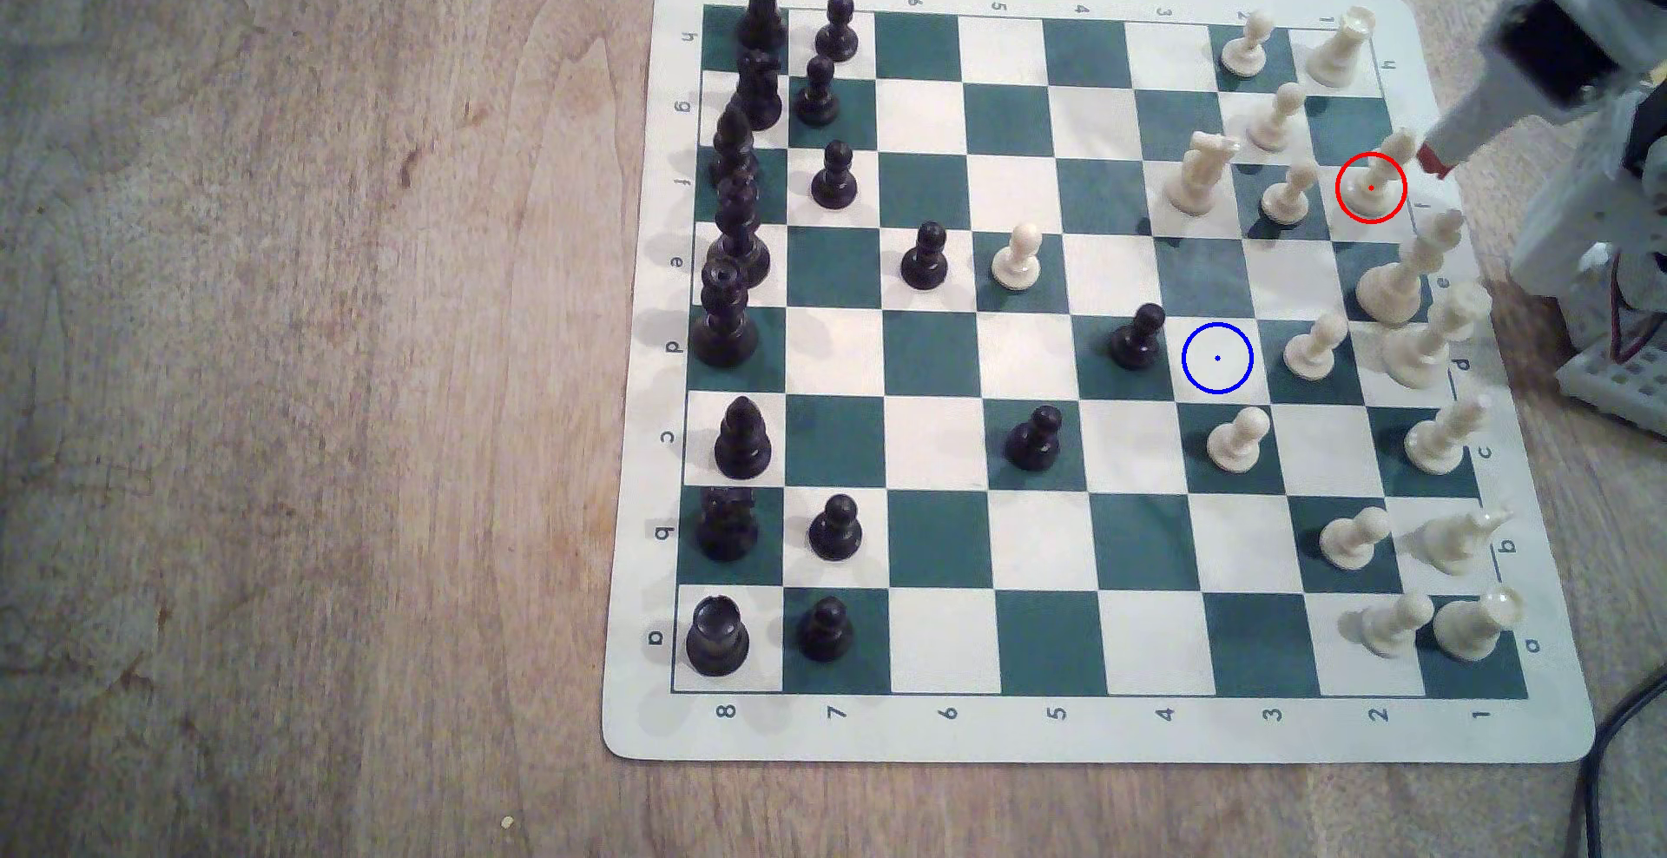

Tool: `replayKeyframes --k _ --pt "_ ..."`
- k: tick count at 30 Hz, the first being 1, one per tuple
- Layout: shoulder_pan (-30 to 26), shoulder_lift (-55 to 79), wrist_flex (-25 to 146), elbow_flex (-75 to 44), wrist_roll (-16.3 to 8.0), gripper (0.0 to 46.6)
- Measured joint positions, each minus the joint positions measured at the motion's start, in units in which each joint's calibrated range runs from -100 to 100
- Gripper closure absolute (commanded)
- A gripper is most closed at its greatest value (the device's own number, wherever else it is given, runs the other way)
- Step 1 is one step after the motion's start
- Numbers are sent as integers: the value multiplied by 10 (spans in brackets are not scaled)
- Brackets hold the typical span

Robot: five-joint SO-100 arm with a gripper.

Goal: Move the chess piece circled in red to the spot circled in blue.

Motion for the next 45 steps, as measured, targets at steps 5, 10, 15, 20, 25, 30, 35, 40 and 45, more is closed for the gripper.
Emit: replayKeyframes --k 5,10,15,20,25,30,35,40,45 --pt "4 48 -41 21 9 312" --pt "26 57 -69 48 24 307" --pt "46 57 -93 54 33 310" --pt "53 73 -128 67 33 319" --pt "53 85 -143 78 33 334" --pt "53 90 -154 87 33 365" --pt "53 90 -154 87 33 359" --pt "53 90 -154 87 32 354" --pt "53 90 -160 87 29 351"
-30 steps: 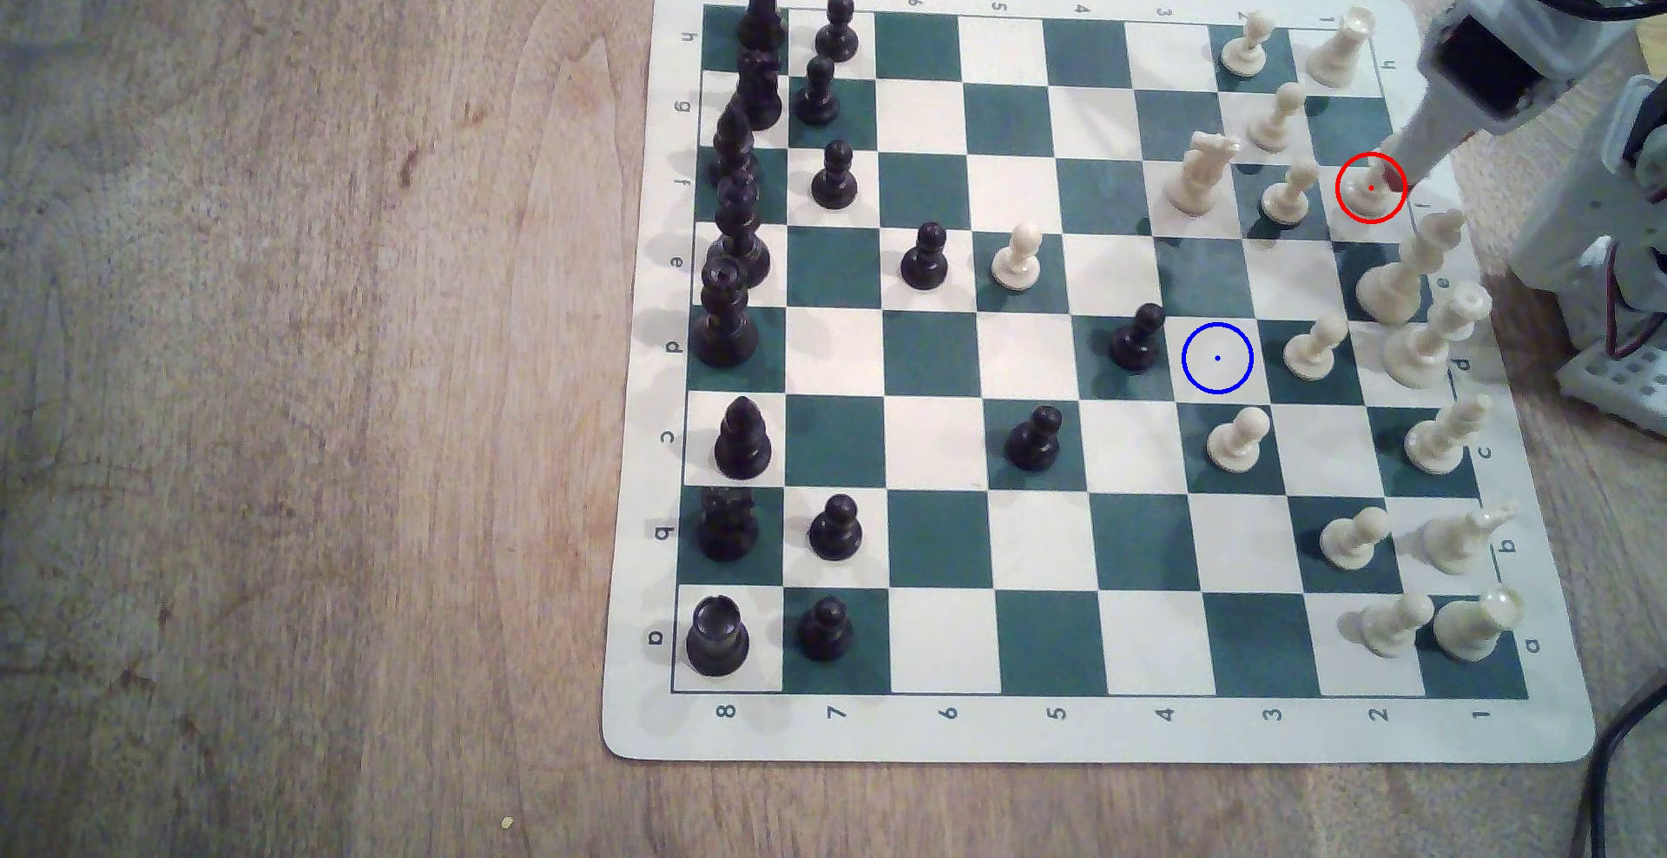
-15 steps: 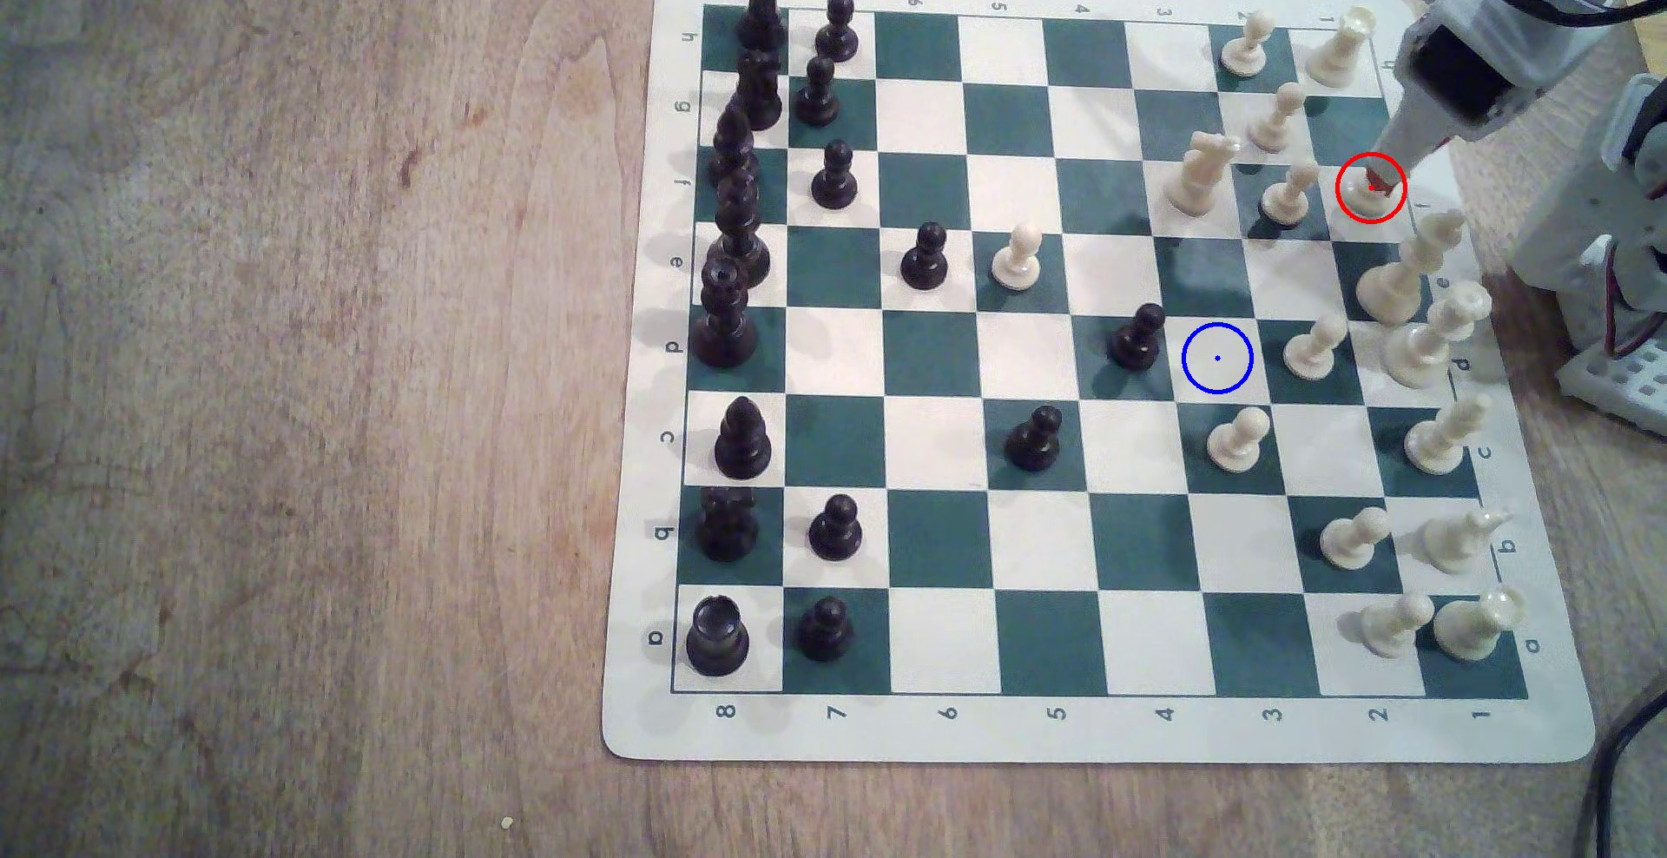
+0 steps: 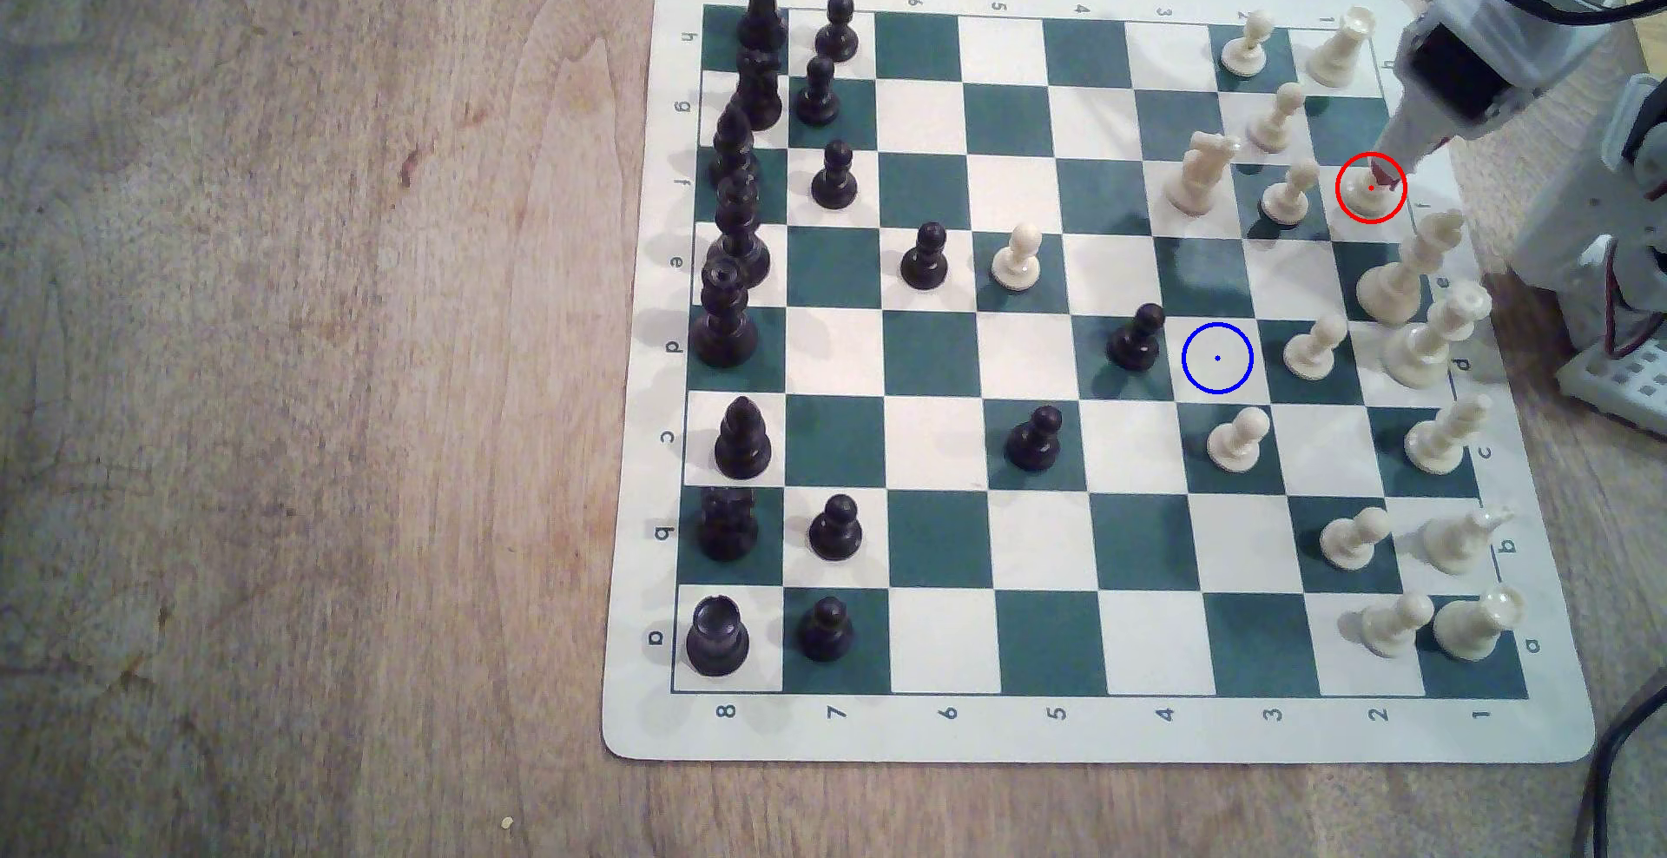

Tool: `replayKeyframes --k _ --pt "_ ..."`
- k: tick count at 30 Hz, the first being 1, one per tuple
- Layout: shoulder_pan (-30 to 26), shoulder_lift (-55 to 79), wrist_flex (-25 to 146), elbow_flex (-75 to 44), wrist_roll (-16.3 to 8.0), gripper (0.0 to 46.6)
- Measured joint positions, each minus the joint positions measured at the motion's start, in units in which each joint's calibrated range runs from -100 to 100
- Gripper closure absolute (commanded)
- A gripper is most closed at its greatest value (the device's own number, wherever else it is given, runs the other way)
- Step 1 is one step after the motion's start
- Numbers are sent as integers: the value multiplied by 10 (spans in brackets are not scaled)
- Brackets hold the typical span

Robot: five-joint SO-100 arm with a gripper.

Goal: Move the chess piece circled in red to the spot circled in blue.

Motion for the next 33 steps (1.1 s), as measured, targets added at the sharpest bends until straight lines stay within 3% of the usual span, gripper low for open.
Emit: replayKeyframes --k 4,9,14,25,33 --pt "0 0 -5 0 0 365" --pt "0 -6 -5 8 -2 445" --pt "0 -10 -5 9 1 464" --pt "-5 -48 35 5 9 464" --pt "-6 -72 124 -90 12 464"
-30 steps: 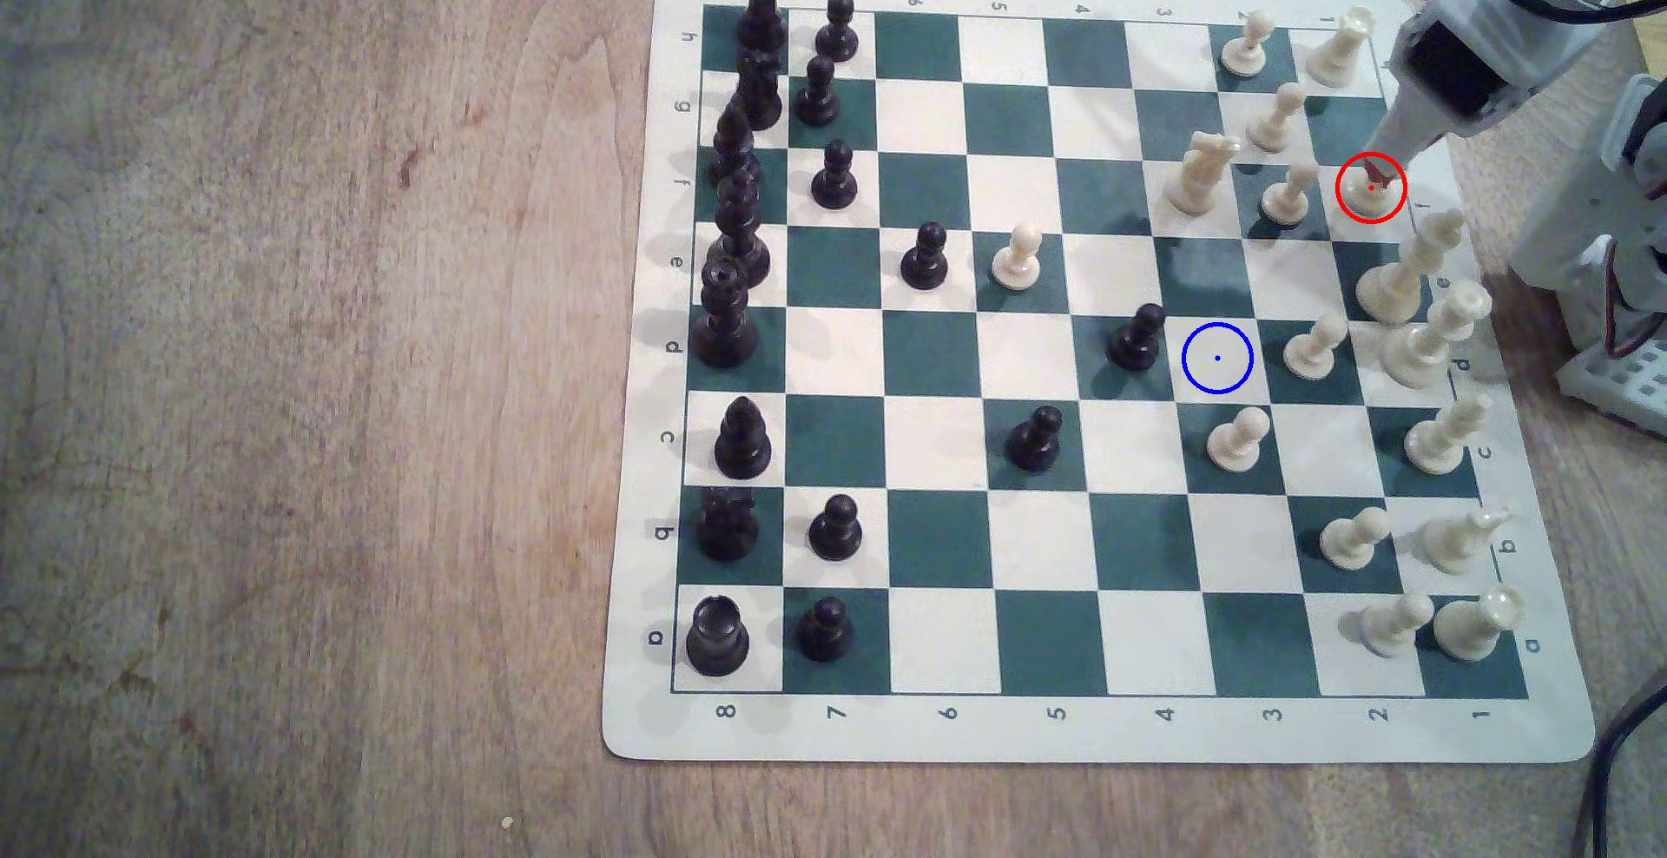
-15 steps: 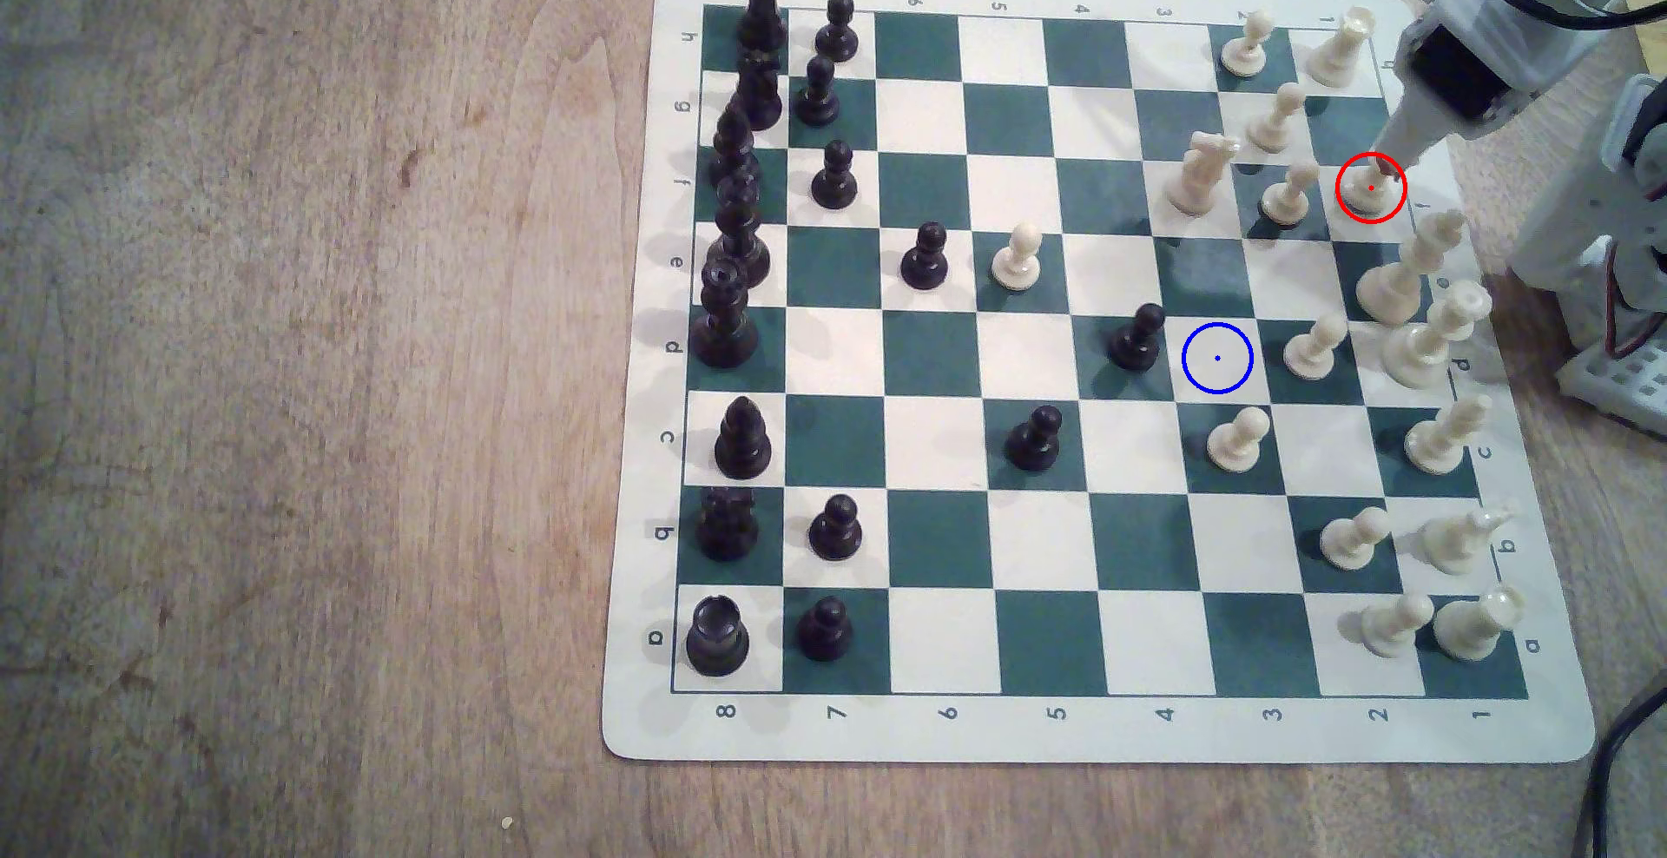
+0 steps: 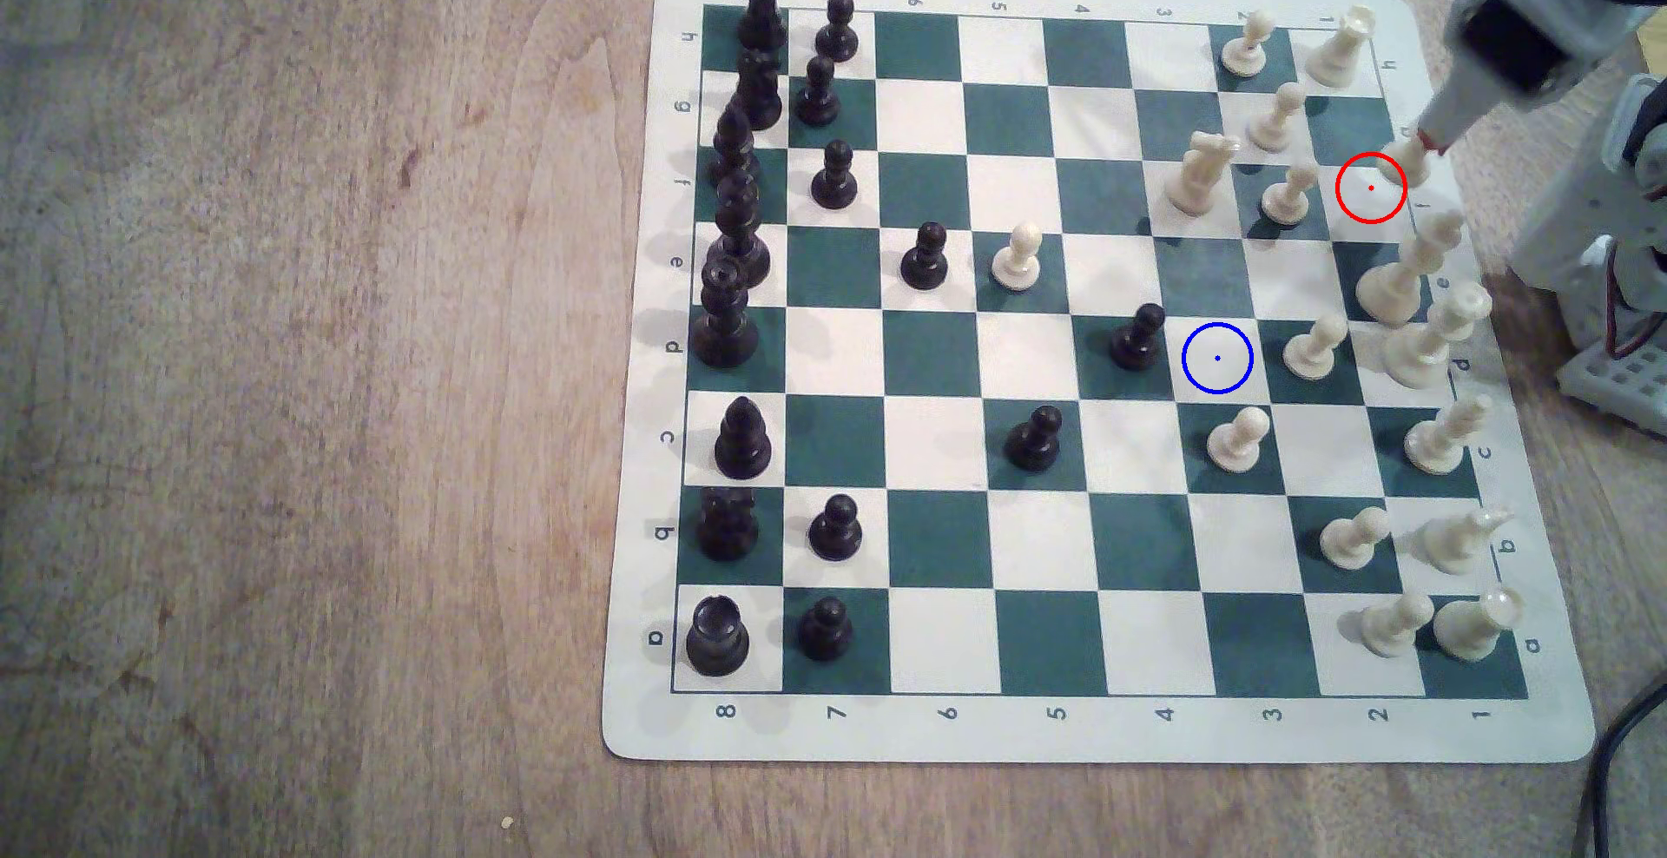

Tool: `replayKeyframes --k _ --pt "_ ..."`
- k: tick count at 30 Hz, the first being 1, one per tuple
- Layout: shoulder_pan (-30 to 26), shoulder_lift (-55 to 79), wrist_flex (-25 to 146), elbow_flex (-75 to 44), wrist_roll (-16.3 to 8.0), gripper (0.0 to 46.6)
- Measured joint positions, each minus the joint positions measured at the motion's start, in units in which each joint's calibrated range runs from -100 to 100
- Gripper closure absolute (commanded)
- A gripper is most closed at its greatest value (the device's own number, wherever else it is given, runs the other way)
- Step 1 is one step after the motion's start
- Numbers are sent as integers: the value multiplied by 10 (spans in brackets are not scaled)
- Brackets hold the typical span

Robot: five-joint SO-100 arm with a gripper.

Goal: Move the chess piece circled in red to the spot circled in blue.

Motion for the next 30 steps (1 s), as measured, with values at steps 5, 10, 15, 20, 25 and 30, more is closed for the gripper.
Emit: replayKeyframes --k 5,10,15,20,25,30 --pt "-16 3 43 -91 0 464" --pt "-60 42 69 -195 -7 464" --pt "-150 74 49 -222 -10 464" --pt "-241 128 2 -224 -26 464" --pt "-300 184 -38 -225 -37 464" --pt "-346 254 -74 -225 -42 464"
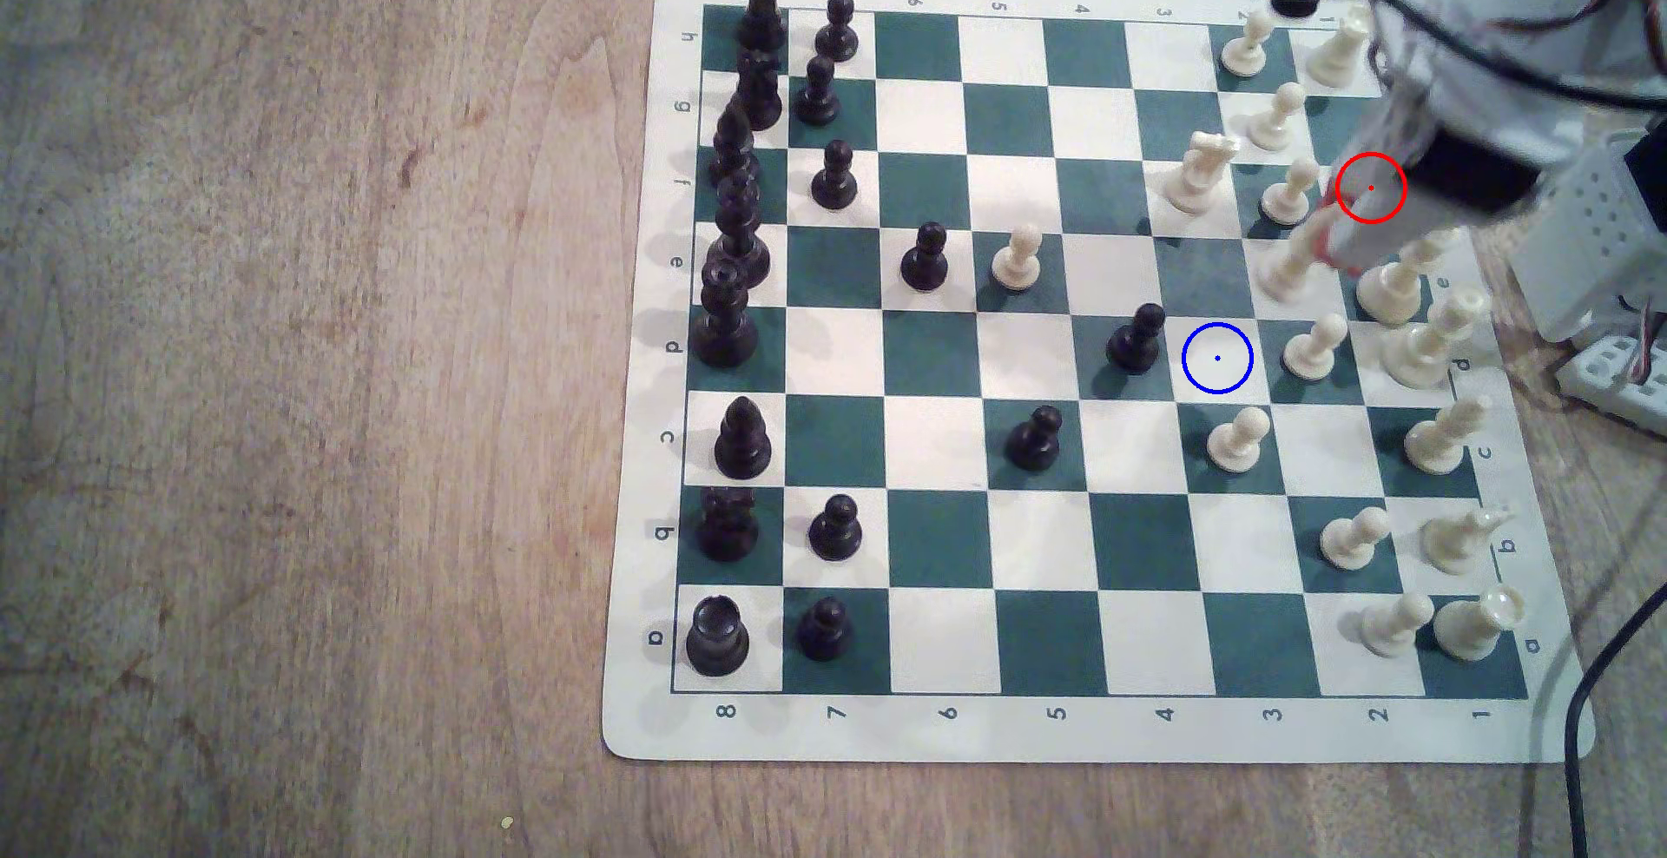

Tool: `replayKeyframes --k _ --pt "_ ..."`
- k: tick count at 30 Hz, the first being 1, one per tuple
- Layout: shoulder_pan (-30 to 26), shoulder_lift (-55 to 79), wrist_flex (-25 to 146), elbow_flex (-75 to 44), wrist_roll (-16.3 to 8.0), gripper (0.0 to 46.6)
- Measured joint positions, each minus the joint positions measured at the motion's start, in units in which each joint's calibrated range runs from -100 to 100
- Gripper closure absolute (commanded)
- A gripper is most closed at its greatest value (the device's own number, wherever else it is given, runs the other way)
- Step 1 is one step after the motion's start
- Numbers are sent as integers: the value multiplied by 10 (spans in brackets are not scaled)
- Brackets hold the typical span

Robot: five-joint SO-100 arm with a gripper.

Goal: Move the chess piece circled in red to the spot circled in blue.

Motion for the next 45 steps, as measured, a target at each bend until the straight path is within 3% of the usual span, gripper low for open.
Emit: replayKeyframes --k 18,42,45 --pt "-20 144 -80 0 -1 464" --pt "2 194 -106 0 -1 464" --pt "6 194 -111 0 -1 428"
